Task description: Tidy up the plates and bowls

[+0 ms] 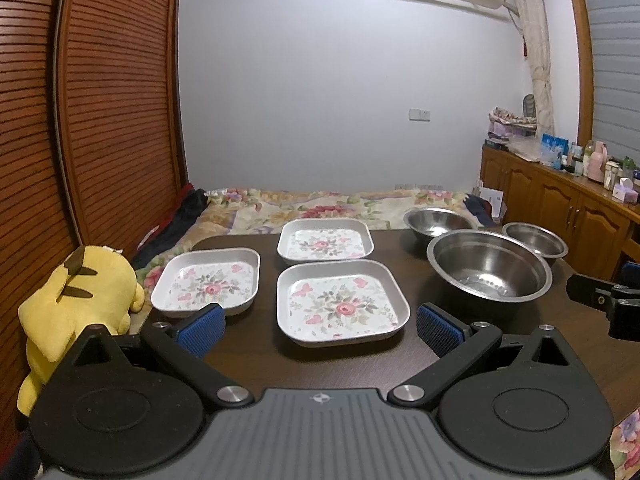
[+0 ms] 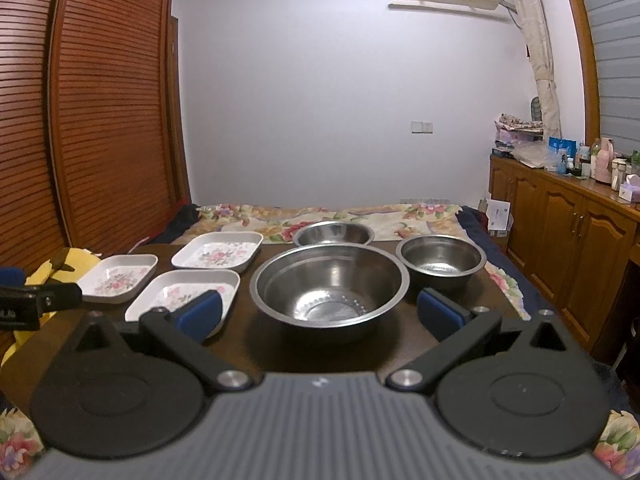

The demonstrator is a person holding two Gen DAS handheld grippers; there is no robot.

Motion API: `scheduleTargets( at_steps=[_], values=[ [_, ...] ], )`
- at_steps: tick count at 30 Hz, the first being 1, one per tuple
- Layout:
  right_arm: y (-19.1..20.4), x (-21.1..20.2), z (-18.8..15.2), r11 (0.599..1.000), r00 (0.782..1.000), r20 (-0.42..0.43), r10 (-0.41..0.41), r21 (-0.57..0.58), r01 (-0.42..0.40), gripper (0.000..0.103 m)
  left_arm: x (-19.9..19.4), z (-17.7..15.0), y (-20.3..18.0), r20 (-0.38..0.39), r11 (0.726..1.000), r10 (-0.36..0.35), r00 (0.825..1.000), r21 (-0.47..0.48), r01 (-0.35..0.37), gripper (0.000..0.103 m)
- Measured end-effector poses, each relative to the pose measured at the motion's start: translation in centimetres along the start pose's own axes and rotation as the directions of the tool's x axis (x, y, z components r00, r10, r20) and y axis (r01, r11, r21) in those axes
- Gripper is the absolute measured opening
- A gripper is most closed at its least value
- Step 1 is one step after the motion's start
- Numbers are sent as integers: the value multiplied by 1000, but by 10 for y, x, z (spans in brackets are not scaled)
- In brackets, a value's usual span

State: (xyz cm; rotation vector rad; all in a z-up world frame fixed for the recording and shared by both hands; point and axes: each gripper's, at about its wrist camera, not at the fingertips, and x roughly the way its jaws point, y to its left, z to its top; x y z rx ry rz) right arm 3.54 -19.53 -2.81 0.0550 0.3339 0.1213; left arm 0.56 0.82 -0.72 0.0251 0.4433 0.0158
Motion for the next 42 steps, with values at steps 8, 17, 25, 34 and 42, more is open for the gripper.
scheduleTargets(
  at_steps=[8, 17, 25, 34, 42],
  values=[
    [5, 14, -6, 999, 999, -27, 46, 0, -46, 103, 26, -10, 9, -79, 1000, -3, 997, -7, 3, 103],
    [24, 31, -11, 995, 995, -59, 86, -42, -88, 103, 48, -21, 26, -143, 999, -21, 990, -38, 15, 103],
    [41, 42, -8, 988, 988, -78, 136, -66, -141, 103, 58, -24, 39, -161, 1000, -14, 987, -21, 11, 103],
    [60, 56, -7, 975, 975, -108, 192, -95, -202, 103, 72, -20, 53, -159, 1000, 15, 987, 13, -14, 103],
    [74, 72, -9, 963, 961, -150, 234, -99, -250, 102, 86, -18, 68, -144, 1000, 10, 990, -3, -10, 103]
  ],
)
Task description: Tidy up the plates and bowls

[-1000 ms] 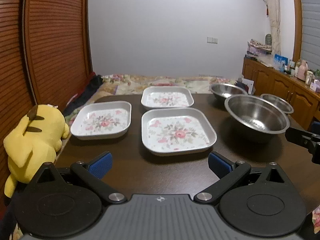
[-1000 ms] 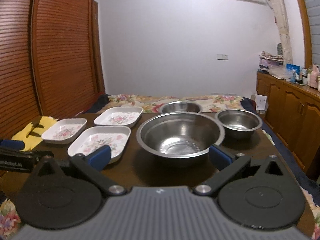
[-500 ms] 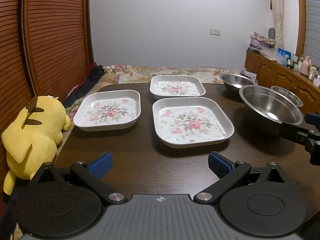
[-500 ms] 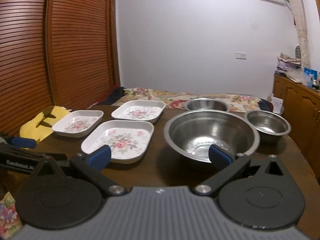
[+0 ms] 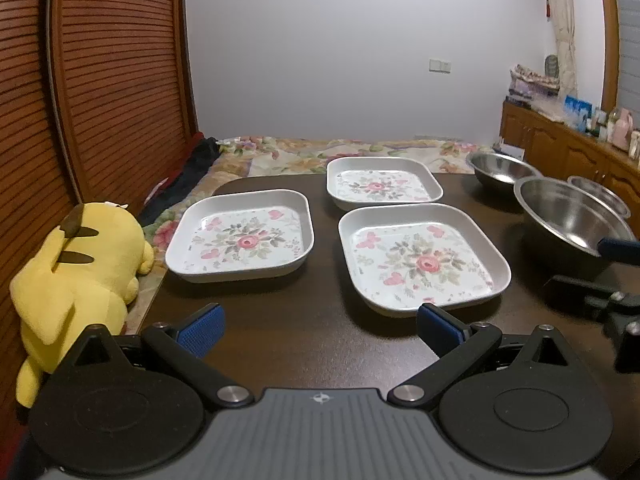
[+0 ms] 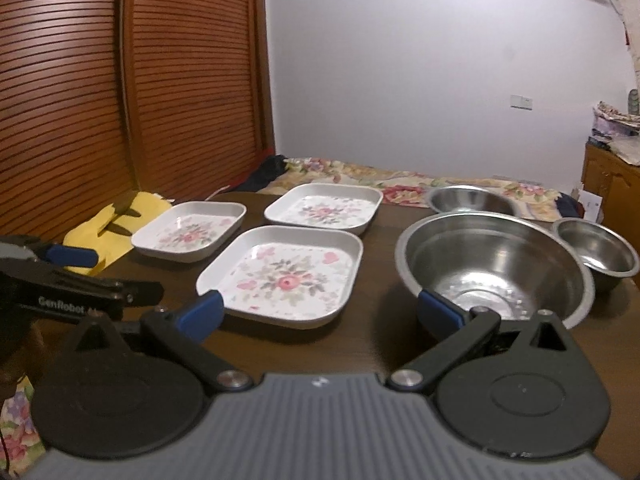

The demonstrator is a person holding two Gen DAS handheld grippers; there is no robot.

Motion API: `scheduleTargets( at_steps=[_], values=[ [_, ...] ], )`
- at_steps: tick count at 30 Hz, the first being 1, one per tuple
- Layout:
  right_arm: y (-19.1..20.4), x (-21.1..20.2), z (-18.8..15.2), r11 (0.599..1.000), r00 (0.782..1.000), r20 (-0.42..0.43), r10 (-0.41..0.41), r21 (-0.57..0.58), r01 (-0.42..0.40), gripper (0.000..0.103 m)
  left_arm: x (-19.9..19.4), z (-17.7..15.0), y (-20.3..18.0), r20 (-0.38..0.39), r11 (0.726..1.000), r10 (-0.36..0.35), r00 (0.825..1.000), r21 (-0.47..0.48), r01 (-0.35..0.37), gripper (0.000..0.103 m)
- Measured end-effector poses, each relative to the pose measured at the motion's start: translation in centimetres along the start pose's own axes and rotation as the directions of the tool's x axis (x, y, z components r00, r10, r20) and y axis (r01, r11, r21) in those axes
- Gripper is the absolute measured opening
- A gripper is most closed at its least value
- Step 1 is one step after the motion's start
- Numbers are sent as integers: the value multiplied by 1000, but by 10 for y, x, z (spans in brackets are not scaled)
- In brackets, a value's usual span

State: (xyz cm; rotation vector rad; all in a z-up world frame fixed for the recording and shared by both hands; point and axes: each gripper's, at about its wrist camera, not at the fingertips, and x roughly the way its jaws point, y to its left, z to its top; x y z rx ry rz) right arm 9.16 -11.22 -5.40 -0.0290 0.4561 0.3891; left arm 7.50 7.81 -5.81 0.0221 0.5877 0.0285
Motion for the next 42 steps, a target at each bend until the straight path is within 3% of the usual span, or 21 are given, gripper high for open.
scheduleTargets(
  at_steps=[2, 4, 5, 8, 16, 22, 42],
  values=[
    [0, 5, 0, 1000, 1000, -11, 7, 4, -7, 101, 2, 1, 3, 2, 1000, -21, 1000, -14, 21, 103],
    [-1, 10, 1, 1000, 1000, -22, 16, 13, -16, 89, 5, 3, 4, 4, 999, -37, 999, -17, 38, 100],
    [-1, 13, 1, 1000, 999, -26, 21, 17, -20, 89, 6, 4, 4, 6, 999, -43, 999, -15, 43, 99],
    [-2, 22, 1, 999, 999, -37, 34, 33, -33, 87, 12, 7, 4, 8, 998, -65, 998, -14, 65, 92],
    [-8, 45, 0, 993, 994, -82, 69, 101, -61, 66, 32, 10, 4, -6, 992, -121, 993, -22, 120, 68],
    [-10, 55, -2, 988, 993, -100, 69, 143, -54, 55, 48, 12, 1, -25, 986, -159, 987, -46, 158, 59],
    [7, 71, 4, 996, 991, -101, -86, -13, 85, 46, 77, 13, 1, -66, 981, -180, 981, -83, 174, 16]
  ],
)
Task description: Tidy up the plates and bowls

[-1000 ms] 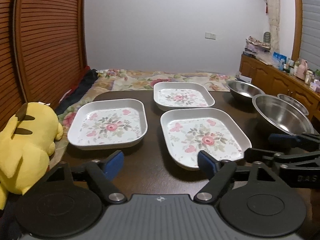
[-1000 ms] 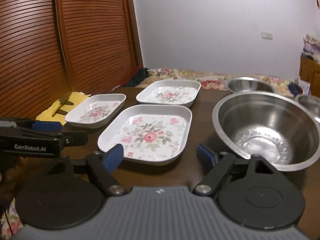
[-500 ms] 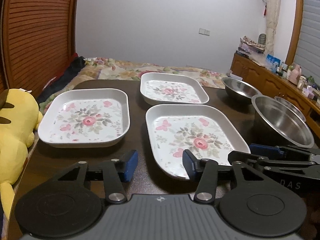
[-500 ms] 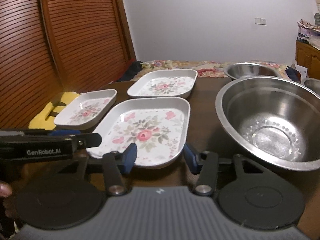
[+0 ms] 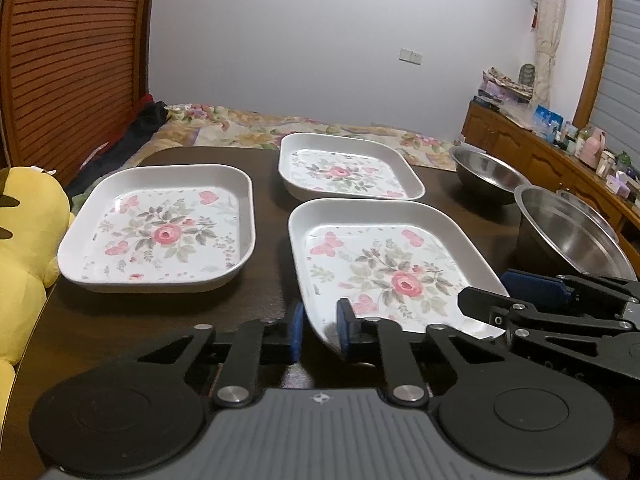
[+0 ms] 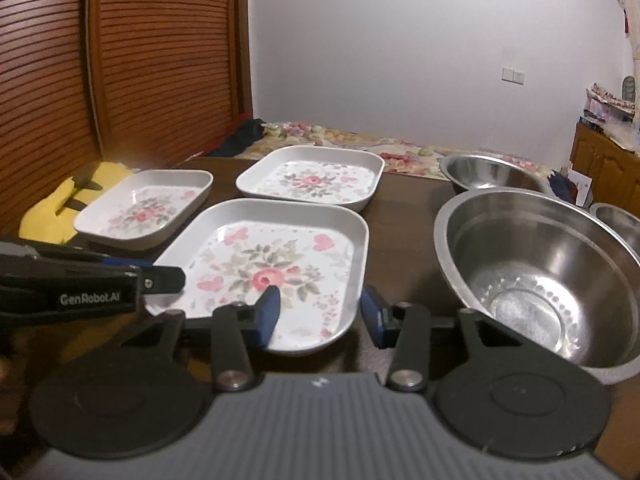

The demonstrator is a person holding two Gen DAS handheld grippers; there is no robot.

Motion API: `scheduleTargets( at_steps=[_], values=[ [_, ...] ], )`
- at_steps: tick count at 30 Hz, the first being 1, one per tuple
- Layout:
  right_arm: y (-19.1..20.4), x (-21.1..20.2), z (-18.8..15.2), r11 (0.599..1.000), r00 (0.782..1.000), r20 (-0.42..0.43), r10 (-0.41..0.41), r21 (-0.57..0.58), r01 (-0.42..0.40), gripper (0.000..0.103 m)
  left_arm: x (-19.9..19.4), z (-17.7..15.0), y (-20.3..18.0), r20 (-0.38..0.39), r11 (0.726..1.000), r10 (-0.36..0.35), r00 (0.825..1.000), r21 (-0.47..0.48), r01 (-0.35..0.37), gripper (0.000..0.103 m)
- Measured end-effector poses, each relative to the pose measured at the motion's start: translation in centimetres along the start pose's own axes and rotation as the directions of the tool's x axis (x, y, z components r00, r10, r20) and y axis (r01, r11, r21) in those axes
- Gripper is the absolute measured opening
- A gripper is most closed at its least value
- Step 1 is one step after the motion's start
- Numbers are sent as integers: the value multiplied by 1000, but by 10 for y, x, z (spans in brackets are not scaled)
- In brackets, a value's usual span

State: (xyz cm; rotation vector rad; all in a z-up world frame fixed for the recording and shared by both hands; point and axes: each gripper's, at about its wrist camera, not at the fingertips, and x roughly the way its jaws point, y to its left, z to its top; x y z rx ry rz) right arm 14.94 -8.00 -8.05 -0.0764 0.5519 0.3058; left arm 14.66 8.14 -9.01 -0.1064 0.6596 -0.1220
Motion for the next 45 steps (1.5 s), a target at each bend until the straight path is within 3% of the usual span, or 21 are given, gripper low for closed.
scheduleTargets(
  at_steps=[7, 17, 37, 45],
  values=[
    [2, 7, -3, 999, 999, -25, -27, -42, 26, 34, 0, 0, 4, -3, 1000, -7, 1000, -10, 7, 16],
    [-5, 5, -4, 1000, 1000, -30, 2, -18, -3, 25, -5, -1, 5, -7, 1000, -9, 1000, -5, 9, 15],
    [-8, -70, -39, 985, 985, -1, 170, 32, -170, 25, -81, -50, 3, 23, 998, -57, 998, -7, 57, 15],
    [-4, -77, -51, 979, 980, -16, 200, 40, -199, 25, -86, -63, 1, -2, 999, -39, 999, 12, 39, 15]
  ],
)
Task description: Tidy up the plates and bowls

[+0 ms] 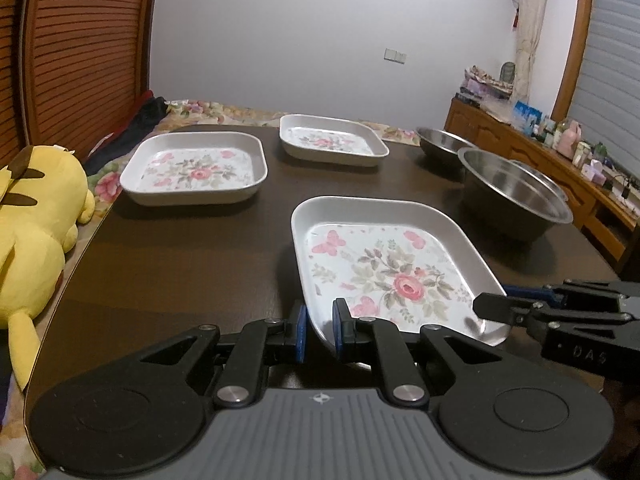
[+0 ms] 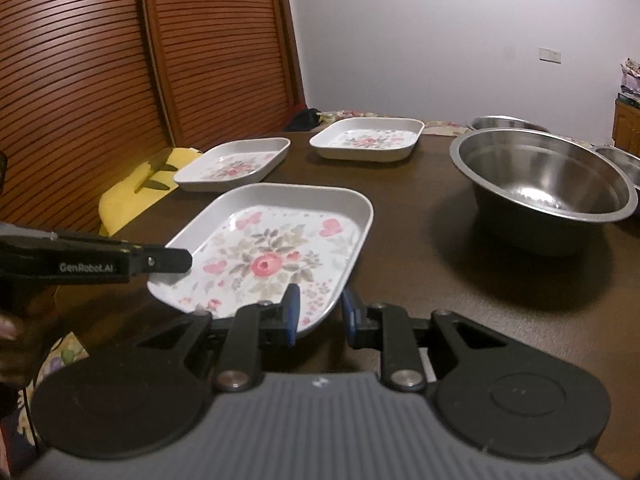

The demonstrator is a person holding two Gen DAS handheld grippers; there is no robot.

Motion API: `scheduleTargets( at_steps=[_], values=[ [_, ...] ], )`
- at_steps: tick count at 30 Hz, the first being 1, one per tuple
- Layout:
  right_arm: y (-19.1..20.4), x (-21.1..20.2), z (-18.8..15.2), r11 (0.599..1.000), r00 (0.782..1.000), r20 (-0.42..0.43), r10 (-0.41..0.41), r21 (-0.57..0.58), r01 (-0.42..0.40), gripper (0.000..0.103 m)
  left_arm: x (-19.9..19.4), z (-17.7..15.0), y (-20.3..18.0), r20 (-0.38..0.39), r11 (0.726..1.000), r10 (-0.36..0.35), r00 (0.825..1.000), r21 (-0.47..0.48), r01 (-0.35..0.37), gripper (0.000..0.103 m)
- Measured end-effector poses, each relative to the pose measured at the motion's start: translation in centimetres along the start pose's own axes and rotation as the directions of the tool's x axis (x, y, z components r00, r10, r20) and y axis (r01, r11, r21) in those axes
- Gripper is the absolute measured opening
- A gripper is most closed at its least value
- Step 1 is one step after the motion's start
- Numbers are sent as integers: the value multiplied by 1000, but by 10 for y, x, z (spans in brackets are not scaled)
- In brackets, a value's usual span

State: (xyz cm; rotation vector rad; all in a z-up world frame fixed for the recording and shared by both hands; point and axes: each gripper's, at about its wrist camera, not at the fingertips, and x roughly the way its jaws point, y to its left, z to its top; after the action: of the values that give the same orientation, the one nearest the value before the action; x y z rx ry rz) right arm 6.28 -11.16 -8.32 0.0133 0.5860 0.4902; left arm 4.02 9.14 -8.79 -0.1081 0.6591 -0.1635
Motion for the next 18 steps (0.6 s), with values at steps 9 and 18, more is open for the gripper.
scheduleTargets(
  at_steps=[9, 18],
  values=[
    [-1, -3, -6, 1000, 1000, -11, 11, 17, -11, 25, 2, -2, -1, -19, 1000, 12, 1000, 14, -12, 15],
    [2, -3, -5, 1000, 1000, -10, 8, 21, -8, 27, 6, 2, 1, -25, 1000, 14, 1000, 13, -14, 15]
  ],
)
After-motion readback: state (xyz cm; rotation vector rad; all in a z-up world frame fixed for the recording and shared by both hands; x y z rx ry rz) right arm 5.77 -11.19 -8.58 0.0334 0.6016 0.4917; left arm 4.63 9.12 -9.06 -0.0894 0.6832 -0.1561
